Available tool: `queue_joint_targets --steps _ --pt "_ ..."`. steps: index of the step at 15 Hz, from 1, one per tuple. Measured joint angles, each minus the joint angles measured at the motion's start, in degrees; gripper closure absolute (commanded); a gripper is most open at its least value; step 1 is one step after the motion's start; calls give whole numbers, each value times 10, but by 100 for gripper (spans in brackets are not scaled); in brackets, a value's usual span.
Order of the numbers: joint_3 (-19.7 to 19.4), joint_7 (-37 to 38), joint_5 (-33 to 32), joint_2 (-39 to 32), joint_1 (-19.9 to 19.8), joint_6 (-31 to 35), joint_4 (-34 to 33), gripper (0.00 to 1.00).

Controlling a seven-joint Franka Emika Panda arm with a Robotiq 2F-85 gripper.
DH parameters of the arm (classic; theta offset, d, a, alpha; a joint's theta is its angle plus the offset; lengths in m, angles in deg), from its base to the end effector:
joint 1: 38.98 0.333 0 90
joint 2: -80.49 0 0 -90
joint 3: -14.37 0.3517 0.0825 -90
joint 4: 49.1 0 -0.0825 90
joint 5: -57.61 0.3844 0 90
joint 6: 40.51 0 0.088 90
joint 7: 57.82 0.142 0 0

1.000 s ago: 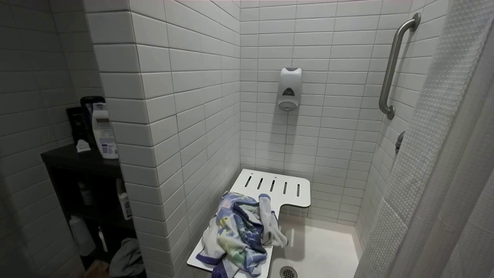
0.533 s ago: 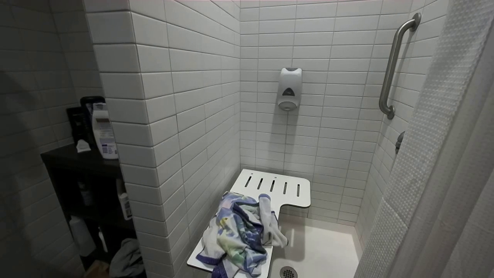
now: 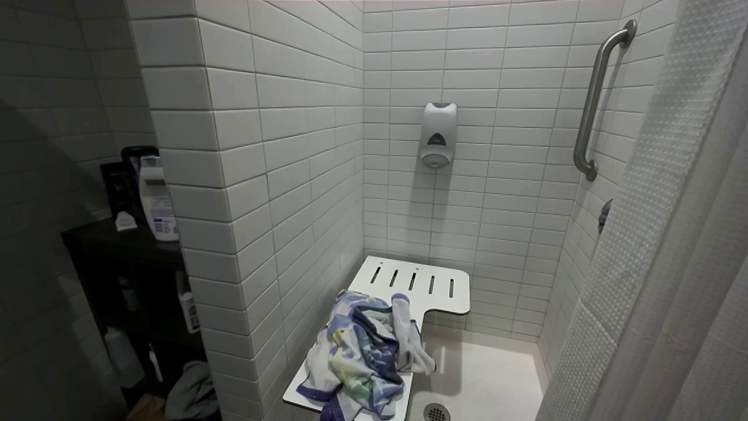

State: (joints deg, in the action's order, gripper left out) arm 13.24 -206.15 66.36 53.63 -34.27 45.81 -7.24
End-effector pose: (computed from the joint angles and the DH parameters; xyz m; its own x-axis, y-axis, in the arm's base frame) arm 0.6838 0.0701 0.7186 -0.8711 0.4537 -0.1881 0.3976 0.8763 0.2722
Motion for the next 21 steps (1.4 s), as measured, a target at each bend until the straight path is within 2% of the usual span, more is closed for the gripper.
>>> queue_joint_targets --steps 5,15,17,21 --pt "0 18 0 -1 -1 -21 -26 2" --pt "7 39 2 5 3 -58 -82 0" --pt "6 73 -20 21 22 -80 -96 0" --pt "-10 182 -110 78 75 -184 -111 0"
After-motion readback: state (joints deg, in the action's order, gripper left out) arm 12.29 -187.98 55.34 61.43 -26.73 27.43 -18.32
